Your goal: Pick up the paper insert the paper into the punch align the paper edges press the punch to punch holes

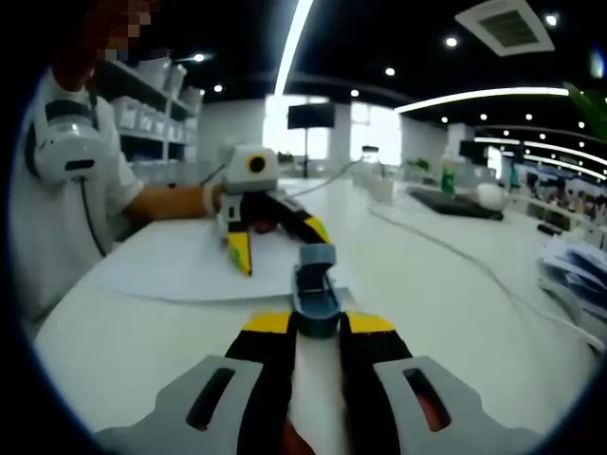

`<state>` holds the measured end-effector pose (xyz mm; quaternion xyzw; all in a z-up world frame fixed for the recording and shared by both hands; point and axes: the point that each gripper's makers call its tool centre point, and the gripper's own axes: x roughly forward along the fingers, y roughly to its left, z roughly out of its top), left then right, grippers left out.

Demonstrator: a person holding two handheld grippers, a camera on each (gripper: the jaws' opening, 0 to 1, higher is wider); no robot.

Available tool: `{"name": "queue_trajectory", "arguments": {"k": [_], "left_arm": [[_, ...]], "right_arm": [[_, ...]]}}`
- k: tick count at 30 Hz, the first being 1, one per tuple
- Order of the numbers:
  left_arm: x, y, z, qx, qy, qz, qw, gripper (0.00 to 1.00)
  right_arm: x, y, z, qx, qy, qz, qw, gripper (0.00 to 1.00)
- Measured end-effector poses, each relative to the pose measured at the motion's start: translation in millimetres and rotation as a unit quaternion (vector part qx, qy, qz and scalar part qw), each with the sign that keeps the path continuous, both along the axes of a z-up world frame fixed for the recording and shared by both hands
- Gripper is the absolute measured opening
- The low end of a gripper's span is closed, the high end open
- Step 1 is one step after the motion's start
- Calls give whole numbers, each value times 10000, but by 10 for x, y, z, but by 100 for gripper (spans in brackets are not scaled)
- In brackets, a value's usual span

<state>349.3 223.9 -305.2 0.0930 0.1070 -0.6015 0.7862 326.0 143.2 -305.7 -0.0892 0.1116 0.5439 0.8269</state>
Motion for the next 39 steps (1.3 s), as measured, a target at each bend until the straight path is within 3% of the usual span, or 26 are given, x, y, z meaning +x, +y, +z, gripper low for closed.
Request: {"name": "queue_trajectory", "arguments": {"k": [9, 20, 28, 34, 39], "left_arm": [[-15, -15, 12, 8, -89, 4, 10000, 60], [-28, -11, 57, -72, -116, 2, 9999, 60], [-147, -57, 218, -290, -203, -166, 9992, 59], [-198, -99, 250, -368, -175, -270, 9988, 60], [-105, -151, 263, -352, -153, -231, 9990, 59]], "right_arm": [[-30, -20, -37, -116, 29, -75, 9999, 27], [-99, -138, 39, 123, 51, -551, 9984, 29], [-118, -183, 146, 438, 30, -813, 9957, 30], [-138, -151, 152, 464, 62, -818, 9955, 31], [-145, -134, 145, 462, 69, -839, 9954, 32]]}}
